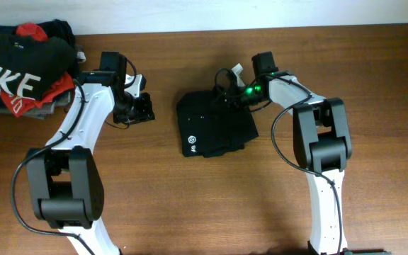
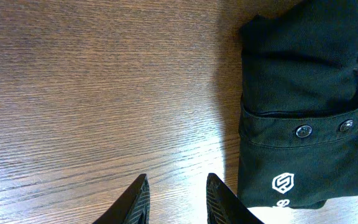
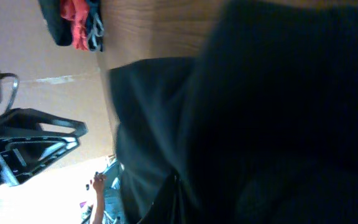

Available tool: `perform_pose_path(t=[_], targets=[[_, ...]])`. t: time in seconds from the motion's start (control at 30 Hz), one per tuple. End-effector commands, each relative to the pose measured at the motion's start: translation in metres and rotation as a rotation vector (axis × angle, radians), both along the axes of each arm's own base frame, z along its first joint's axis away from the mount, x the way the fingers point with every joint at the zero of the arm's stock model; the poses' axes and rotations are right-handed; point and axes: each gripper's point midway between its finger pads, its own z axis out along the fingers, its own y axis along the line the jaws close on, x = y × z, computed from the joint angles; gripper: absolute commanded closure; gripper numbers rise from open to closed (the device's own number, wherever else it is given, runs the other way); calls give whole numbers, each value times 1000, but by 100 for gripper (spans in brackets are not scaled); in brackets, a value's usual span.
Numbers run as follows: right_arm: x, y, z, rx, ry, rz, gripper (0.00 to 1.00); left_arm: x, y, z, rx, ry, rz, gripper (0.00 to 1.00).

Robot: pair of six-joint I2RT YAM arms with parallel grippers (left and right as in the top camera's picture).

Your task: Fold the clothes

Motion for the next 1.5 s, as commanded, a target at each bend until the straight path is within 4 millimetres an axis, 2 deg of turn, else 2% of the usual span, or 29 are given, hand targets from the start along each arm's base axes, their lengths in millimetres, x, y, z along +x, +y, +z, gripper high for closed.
perform_pose_path(t=[0.0, 0.13, 0.27, 0.37, 0.47, 0.57, 0.63, 0.67, 0.8, 1.03, 1.17, 1.47], targets=[[3, -4, -4, -20, -31, -3, 96, 2, 2, 6, 1, -15, 8, 70], [11, -15, 15, 5, -43, -25, 96, 2, 2, 6, 1, -15, 8, 69], [21, -23, 66, 1, -188, -31, 96, 1, 2, 6, 1, -15, 8, 69], [24, -36, 106, -65, -296, -57, 96, 2, 2, 6, 1, -15, 8, 69], [11, -38, 146, -70, -372, -36, 96, 1, 1, 6, 1, -15, 8, 69], [-16, -30, 162, -76, -366, 25, 96, 2, 1, 6, 1, -15, 8, 69], [-35, -21, 158, -85, -342, 86, 96, 2, 1, 6, 1, -16, 8, 69], [-49, -13, 152, -89, -329, 138, 96, 2, 2, 7, 1, -16, 8, 69], [-78, 15, 125, -89, -283, 255, 96, 2, 1, 6, 1, -16, 8, 69], [-101, 53, 72, -36, -177, 334, 96, 1, 2, 6, 1, -15, 8, 69], [-105, 59, 39, -52, -97, 328, 96, 2, 2, 6, 1, -15, 8, 69], [-116, 55, -25, -86, 86, 308, 96, 2, 2, 6, 1, -15, 8, 69]])
